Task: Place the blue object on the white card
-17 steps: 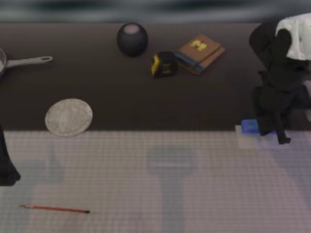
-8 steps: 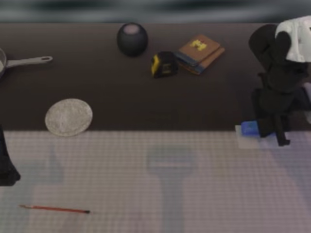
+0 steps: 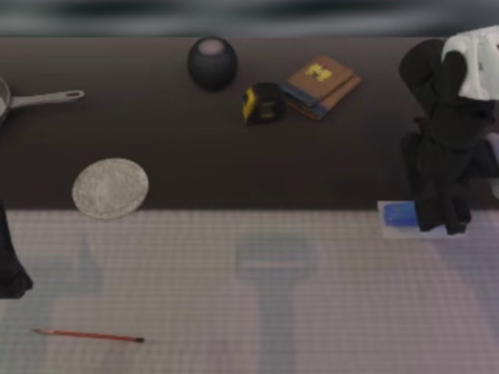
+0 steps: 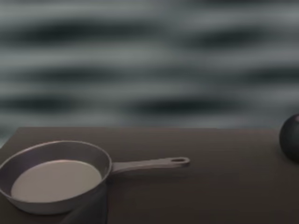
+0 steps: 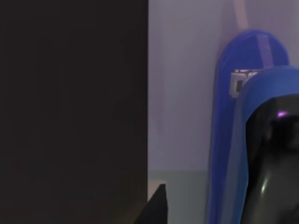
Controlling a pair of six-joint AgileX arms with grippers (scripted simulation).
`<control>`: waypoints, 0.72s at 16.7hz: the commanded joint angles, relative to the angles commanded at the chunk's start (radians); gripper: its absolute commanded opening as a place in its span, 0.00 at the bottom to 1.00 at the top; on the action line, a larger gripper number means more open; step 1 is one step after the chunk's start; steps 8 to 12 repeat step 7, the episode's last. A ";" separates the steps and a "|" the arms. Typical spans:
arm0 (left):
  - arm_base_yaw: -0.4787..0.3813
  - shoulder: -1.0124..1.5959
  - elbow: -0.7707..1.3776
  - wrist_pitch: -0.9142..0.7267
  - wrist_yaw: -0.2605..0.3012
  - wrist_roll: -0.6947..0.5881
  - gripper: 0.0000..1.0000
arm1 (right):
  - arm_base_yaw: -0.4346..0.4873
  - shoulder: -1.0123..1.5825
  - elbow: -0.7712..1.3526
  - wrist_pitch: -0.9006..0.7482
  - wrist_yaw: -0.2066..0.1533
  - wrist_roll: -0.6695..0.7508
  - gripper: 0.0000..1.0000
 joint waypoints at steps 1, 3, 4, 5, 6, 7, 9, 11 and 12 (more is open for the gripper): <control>0.000 0.000 0.000 0.000 0.000 0.000 1.00 | 0.000 0.000 0.000 0.000 0.000 0.000 0.98; 0.000 0.000 0.000 0.000 0.000 0.000 1.00 | 0.000 0.000 0.000 0.000 0.000 0.000 1.00; 0.000 0.000 0.000 0.000 0.000 0.000 1.00 | 0.000 0.000 0.000 0.000 0.000 0.000 1.00; 0.000 0.000 0.000 0.000 0.000 0.000 1.00 | 0.000 0.000 0.000 0.000 0.000 0.000 1.00; 0.000 0.000 0.000 0.000 0.000 0.000 1.00 | 0.000 0.000 0.000 0.000 0.000 0.000 1.00; 0.000 0.000 0.000 0.000 0.000 0.000 1.00 | 0.000 0.000 0.000 0.000 0.000 0.000 1.00; 0.000 0.000 0.000 0.000 0.000 0.000 1.00 | 0.000 0.000 0.000 0.000 0.000 0.000 1.00; 0.000 0.000 0.000 0.000 0.000 0.000 1.00 | 0.000 0.000 0.000 0.000 0.000 0.000 1.00; 0.000 0.000 0.000 0.000 0.000 0.000 1.00 | 0.000 0.000 0.000 0.000 0.000 0.000 1.00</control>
